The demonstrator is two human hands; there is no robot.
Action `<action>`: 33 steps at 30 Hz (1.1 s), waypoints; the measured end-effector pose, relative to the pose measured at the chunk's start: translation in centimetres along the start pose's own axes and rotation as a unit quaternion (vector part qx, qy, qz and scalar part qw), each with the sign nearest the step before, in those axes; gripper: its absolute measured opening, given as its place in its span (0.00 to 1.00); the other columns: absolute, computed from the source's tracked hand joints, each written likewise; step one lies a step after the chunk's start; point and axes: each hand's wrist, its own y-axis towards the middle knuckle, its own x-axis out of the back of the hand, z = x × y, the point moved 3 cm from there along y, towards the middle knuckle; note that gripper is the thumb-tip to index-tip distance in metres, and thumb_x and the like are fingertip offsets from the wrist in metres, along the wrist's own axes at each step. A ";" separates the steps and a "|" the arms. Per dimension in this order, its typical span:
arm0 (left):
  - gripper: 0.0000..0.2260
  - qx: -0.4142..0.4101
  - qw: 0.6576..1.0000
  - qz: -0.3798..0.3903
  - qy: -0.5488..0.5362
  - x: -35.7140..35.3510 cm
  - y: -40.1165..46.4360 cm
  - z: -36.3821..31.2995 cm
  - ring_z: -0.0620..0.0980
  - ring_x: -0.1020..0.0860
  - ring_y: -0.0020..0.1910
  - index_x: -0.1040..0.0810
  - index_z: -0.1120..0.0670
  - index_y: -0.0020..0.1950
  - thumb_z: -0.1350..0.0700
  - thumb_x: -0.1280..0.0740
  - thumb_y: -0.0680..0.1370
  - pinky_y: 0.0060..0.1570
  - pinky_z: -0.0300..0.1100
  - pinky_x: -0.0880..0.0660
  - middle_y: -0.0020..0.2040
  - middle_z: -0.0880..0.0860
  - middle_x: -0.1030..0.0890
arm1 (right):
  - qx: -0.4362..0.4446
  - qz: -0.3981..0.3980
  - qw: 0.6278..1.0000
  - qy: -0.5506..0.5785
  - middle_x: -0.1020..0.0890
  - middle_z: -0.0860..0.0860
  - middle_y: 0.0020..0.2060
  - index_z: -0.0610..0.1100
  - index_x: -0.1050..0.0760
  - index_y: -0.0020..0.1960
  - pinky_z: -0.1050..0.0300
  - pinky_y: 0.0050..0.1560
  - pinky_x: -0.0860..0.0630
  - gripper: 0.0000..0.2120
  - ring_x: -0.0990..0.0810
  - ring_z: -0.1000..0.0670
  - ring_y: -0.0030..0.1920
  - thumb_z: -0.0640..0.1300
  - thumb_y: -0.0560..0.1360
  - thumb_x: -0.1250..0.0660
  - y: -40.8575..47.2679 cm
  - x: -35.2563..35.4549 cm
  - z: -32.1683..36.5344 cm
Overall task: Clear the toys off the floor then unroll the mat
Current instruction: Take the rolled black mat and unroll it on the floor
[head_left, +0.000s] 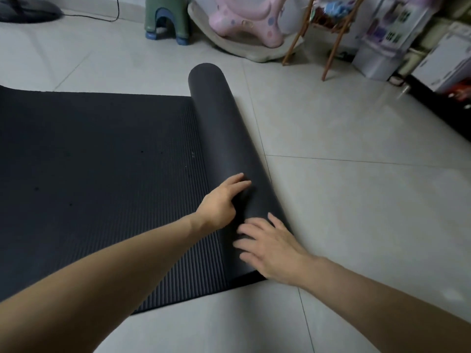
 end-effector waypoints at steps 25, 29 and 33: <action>0.36 0.012 0.837 0.342 0.426 -10.7 -5.3 2.5 0.69 0.42 0.71 0.63 0.52 0.76 0.58 0.40 0.78 0.54 0.55 0.27 0.76 0.64 0.57 | -0.397 0.061 0.861 0.313 0.43 0.44 0.70 0.65 0.74 0.69 0.52 0.62 0.32 0.59 0.29 0.43 0.63 0.61 0.62 0.26 -5.3 -2.1 -12.4; 0.32 0.002 0.826 0.352 0.441 -8.8 -5.5 3.6 0.65 0.30 0.63 0.60 0.52 0.76 0.62 0.44 0.79 0.51 0.54 0.26 0.76 0.65 0.53 | -0.374 0.023 0.876 0.304 0.36 0.42 0.62 0.69 0.75 0.66 0.53 0.59 0.29 0.58 0.25 0.44 0.53 0.56 0.64 0.26 -5.2 -1.4 -11.8; 0.33 0.006 0.813 0.355 0.461 -5.2 -7.4 5.8 0.65 0.29 0.63 0.60 0.50 0.76 0.65 0.44 0.78 0.55 0.56 0.26 0.76 0.64 0.53 | -0.343 0.023 0.889 0.301 0.32 0.42 0.56 0.73 0.73 0.61 0.50 0.57 0.27 0.54 0.24 0.43 0.47 0.54 0.66 0.27 -4.1 -1.1 -9.7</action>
